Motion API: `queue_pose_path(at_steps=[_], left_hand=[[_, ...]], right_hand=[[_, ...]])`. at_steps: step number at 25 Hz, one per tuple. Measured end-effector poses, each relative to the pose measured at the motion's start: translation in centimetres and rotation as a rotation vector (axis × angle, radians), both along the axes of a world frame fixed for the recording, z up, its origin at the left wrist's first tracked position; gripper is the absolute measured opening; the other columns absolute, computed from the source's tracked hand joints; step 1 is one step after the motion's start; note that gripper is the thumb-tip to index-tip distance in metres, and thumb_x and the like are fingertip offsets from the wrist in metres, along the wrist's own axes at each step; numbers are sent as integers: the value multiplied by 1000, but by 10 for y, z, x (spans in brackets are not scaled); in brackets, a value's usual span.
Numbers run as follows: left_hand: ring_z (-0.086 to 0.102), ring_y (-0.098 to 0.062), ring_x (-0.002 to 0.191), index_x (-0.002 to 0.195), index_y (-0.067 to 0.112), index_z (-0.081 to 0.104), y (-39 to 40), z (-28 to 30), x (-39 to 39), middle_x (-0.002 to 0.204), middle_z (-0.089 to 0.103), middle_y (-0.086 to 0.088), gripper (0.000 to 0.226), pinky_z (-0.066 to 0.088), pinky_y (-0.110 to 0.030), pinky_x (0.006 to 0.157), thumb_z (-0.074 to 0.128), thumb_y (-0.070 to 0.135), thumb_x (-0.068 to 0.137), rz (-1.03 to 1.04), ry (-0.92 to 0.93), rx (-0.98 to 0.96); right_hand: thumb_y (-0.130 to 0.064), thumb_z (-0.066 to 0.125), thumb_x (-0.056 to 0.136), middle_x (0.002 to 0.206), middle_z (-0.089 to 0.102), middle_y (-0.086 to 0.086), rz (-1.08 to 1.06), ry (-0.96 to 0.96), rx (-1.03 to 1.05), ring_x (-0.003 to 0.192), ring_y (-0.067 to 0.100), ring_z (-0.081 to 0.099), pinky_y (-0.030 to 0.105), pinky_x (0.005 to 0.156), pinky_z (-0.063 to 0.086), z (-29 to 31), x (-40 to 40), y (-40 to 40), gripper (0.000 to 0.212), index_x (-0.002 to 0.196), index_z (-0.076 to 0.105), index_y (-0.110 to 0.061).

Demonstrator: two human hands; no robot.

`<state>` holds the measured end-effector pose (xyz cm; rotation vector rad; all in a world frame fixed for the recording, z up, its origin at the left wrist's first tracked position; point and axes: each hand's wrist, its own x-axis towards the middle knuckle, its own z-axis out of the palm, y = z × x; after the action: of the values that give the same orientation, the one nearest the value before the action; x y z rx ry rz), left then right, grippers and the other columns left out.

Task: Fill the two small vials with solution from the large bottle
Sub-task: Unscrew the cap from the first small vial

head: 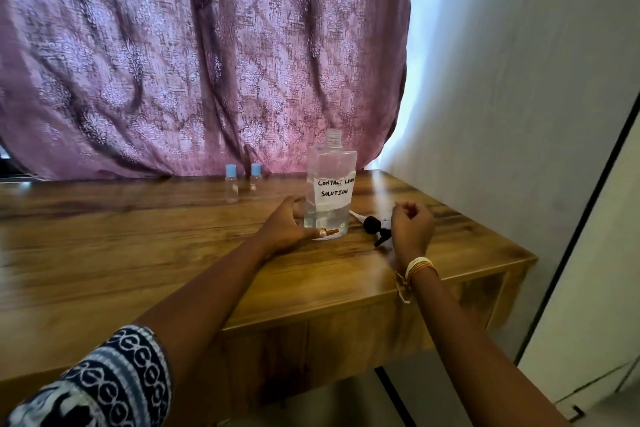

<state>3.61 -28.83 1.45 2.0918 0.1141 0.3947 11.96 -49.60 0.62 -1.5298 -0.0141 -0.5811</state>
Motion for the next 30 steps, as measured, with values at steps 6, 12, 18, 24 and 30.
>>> queue_pose_path(at_steps=[6,12,18,24,30], left_hand=[[61,-12,84,121,13,58,71,4,-30,104,61,-6,42,42,-14,59,71,12,81,156,-20,138],[66,-22,85,106,12,67,149,-5,-58,100,69,-9,27,46,-23,63,70,12,80,323,18,192],[64,-11,75,101,15,67,178,-13,-56,85,69,0,23,48,-19,66,72,11,79,323,-27,46],[66,-20,71,102,8,67,189,-16,-43,83,72,-10,21,57,-35,74,67,3,81,333,-25,-268],[62,-24,72,113,3,58,178,-12,-41,79,67,-9,28,50,-26,55,63,5,86,338,-115,-433]], right_hand=[[-7,60,83,69,61,10,319,-583,-395,63,19,57,25,57,44,15,-63,62,11,73,60,-5],[-1,58,82,82,63,0,760,-233,-601,78,17,60,22,67,48,14,-66,165,15,86,62,-15],[-6,60,84,122,60,9,737,-47,-774,111,28,57,26,87,41,24,-31,238,52,134,45,-6],[-28,73,82,120,63,17,559,16,-749,108,34,61,37,93,50,17,5,295,50,121,54,-3],[-22,72,79,81,64,2,699,-32,-640,84,25,63,36,80,54,14,-15,288,15,84,63,-10]])
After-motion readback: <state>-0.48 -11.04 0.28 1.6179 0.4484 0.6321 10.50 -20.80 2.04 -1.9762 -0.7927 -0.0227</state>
